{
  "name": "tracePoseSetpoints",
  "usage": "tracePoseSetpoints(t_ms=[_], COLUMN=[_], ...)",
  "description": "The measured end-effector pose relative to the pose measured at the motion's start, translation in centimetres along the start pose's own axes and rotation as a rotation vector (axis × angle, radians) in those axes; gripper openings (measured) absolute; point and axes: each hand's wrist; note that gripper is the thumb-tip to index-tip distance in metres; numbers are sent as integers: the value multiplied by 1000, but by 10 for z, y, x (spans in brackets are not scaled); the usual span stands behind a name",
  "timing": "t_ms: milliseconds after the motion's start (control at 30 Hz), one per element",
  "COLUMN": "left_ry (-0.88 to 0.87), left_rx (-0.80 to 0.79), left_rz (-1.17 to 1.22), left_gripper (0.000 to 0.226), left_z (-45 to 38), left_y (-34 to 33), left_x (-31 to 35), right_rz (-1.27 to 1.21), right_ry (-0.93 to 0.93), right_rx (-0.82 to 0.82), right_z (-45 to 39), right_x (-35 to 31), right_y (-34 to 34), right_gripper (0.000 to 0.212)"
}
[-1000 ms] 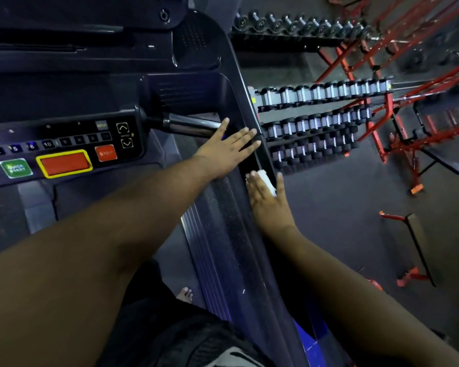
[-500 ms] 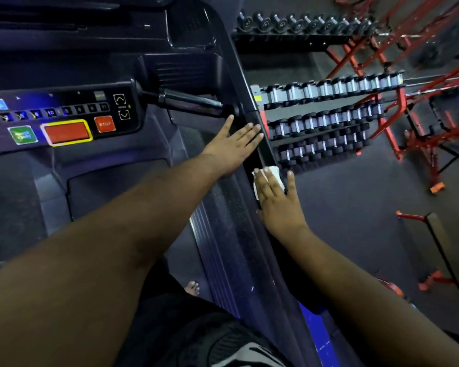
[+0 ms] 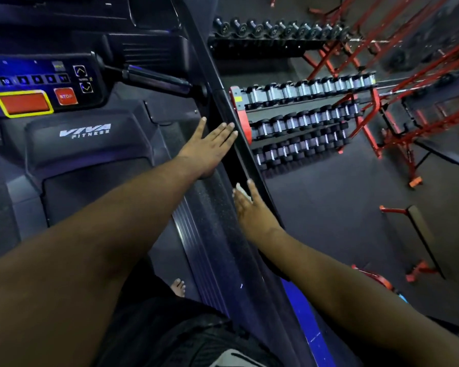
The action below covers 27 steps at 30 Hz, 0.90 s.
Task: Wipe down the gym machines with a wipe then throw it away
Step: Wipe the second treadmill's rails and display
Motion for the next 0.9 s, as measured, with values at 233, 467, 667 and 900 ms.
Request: tracePoseSetpoints(t_ms=[233, 467, 667, 900], left_ry=[-11, -51, -86, -109], left_rx=[32, 0, 12, 25], left_rz=[-3, 40, 61, 59], left_gripper=[109, 109, 107, 113], left_z=[24, 42, 50, 52], left_y=[-8, -6, -4, -12], left_x=[32, 56, 79, 76], right_rz=[37, -725, -808, -140], right_ry=[-11, -424, -436, -178], right_rx=[-7, 256, 275, -7], right_z=[21, 77, 77, 57], right_x=[-4, -44, -44, -46], right_y=[-4, -38, -48, -29], right_gripper=[73, 94, 102, 87])
Point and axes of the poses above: each hand's wrist, its own z-axis away from the middle knuckle, its own y-axis out of the back of the hand, x = y × z, and after that the axes turned 2 degrees about y, right-handed
